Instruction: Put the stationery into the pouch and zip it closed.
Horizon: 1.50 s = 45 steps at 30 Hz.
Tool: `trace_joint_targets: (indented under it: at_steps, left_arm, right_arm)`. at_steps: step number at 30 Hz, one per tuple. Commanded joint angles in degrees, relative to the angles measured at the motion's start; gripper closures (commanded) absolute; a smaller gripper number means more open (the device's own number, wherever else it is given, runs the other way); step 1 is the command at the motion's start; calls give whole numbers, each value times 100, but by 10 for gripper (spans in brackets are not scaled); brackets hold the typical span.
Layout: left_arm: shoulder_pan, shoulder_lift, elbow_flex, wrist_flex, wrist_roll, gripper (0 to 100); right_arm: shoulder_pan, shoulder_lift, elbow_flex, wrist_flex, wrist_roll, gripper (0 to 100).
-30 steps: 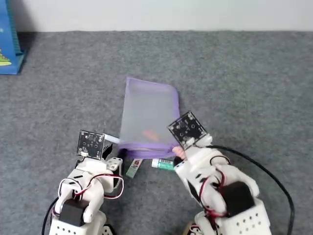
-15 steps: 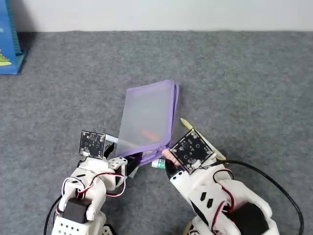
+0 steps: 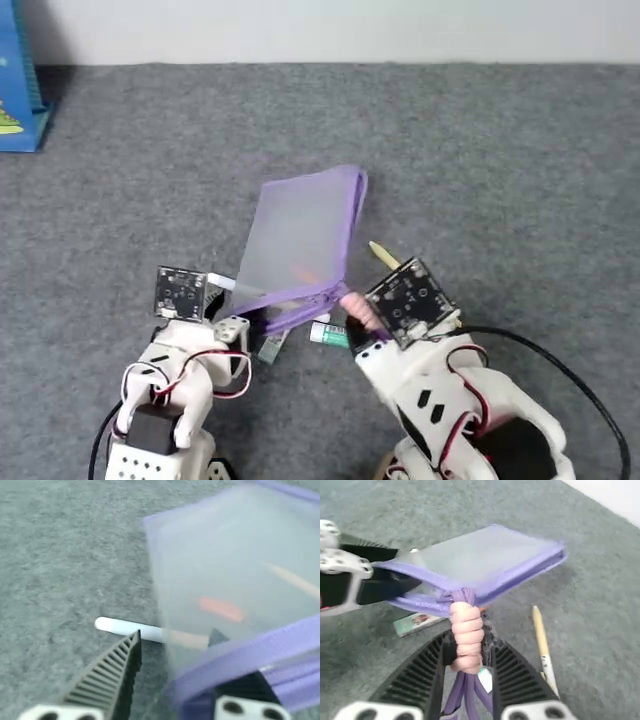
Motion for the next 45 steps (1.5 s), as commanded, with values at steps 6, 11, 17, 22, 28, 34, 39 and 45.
trace_joint_targets:
  at_steps: [6,11,17,22,28,34,39,45]
  left_arm:
    - [-149,-62,-75,-123,-18,797]
    - [-176,-62,-66,-114,0,832]
    - [-176,-62,-189,-114,9,981]
    - [-237,-62,-400,-105,26,988]
    - [-1116,-62,-848,-105,396,988]
    - [-1380,-62,-1569,519,396,988]
    - [-1371,-35,-2571,1222,396,988]
    - [-888,-18,-2870,1266,396,988]
  right_arm:
    - [242,-75,-404,-75,-79,991]
    - [251,-75,-404,-57,-79,991]
    - [251,-75,-404,-13,-62,984]
    - [338,-66,-378,207,-88,814]
    - [1358,-4,-220,40,-352,725]
    - [1754,4,360,-593,-26,789]
    - [1991,13,492,-734,-18,790]
    - [2062,1182,448,-1068,211,794]
